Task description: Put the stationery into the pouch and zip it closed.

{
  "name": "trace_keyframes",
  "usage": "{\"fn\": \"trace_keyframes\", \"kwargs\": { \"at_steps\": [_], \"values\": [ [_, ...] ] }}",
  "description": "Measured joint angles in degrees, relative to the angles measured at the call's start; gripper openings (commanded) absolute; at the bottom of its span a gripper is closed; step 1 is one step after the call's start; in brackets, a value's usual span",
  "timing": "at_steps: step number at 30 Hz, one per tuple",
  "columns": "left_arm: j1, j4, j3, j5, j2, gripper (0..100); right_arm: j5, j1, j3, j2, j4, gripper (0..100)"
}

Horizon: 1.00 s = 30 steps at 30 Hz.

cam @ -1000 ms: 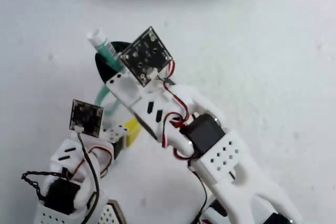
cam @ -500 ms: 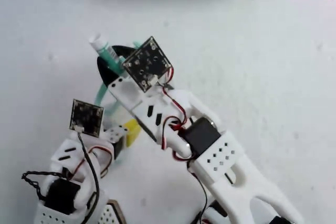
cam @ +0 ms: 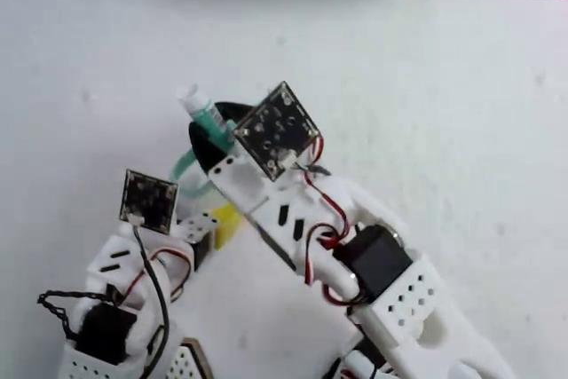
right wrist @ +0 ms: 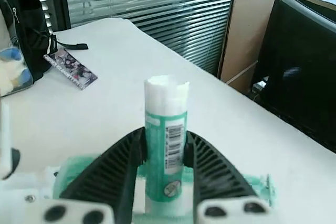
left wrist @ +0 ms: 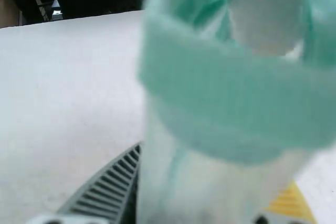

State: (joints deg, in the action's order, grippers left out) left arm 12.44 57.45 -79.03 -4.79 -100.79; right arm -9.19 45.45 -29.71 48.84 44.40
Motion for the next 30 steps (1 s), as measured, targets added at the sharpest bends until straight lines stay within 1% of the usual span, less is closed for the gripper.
{"fn": "trace_keyframes", "kwargs": {
  "at_steps": [5, 16, 24, 27, 30],
  "values": [
    [-0.26, 0.00, 0.18, 0.00, 0.00, 28, 0.00, 0.00, -0.18, 0.70, 2.46, 14.2],
    [-0.35, 0.00, 0.18, 0.00, 0.00, 28, 0.00, -0.26, -0.18, 0.70, 2.64, 14.4],
    [-0.35, 0.00, 0.18, 0.00, 0.00, 28, 0.00, -7.21, -0.18, 0.70, 2.64, 14.4],
    [-0.35, 0.00, 0.18, 0.00, 0.00, 27, 0.00, -11.78, 0.44, 0.70, 2.37, 14.4],
    [-0.35, 0.00, 0.18, 0.00, 0.00, 21, 0.00, -18.37, 2.37, 0.44, 1.67, 14.4]
  ]
}}
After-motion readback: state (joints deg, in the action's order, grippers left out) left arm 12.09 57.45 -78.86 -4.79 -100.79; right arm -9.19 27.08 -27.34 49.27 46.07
